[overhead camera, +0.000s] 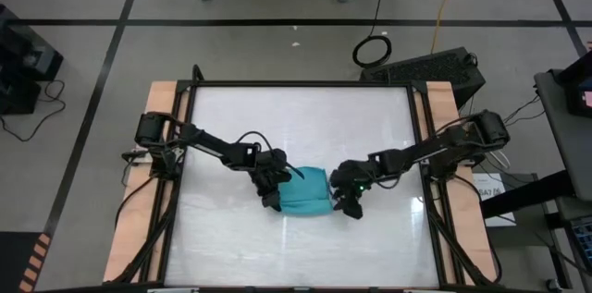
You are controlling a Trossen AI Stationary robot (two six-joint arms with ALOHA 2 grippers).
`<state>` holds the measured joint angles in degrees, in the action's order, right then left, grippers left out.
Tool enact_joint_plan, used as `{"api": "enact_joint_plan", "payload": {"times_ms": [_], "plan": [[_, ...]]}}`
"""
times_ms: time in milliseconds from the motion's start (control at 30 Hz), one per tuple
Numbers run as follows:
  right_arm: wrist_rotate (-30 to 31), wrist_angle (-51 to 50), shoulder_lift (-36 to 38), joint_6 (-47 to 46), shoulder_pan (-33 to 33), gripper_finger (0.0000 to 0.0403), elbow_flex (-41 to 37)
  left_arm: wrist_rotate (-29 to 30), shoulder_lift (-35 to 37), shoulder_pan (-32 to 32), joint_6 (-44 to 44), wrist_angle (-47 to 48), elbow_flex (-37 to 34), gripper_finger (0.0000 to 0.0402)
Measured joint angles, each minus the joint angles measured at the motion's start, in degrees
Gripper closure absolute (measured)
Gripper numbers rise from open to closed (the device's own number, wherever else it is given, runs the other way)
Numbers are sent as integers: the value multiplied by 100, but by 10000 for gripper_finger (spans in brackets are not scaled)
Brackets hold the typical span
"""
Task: Roll towel
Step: Roll the light blue towel
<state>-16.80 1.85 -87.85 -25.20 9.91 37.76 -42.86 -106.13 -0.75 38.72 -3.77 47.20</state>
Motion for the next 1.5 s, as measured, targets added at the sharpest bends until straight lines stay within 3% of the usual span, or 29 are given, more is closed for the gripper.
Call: {"api": "enact_joint_plan", "payload": {"times_ms": [267, 400, 500, 767, 1500], "plan": [[1442, 33, 321, 1964, 1210, 207, 0, -25, -6, 14, 123, -3, 0, 385], [2375, 32, 208, 2389, 1644, 207, 4, -27, -9, 51, 150, -4, 0, 384], [2734, 156, 159, 2557, 1759, 207, 4, -65, -11, 96, 241, -4, 0, 384], [2876, 570, 17, 3173, 1711, 207, 9, -158, -13, 204, 306, 0, 0, 384], [2887, 952, -355, 3791, 1479, 207, 11, -262, -13, 382, 303, 15, -3, 384]]}}
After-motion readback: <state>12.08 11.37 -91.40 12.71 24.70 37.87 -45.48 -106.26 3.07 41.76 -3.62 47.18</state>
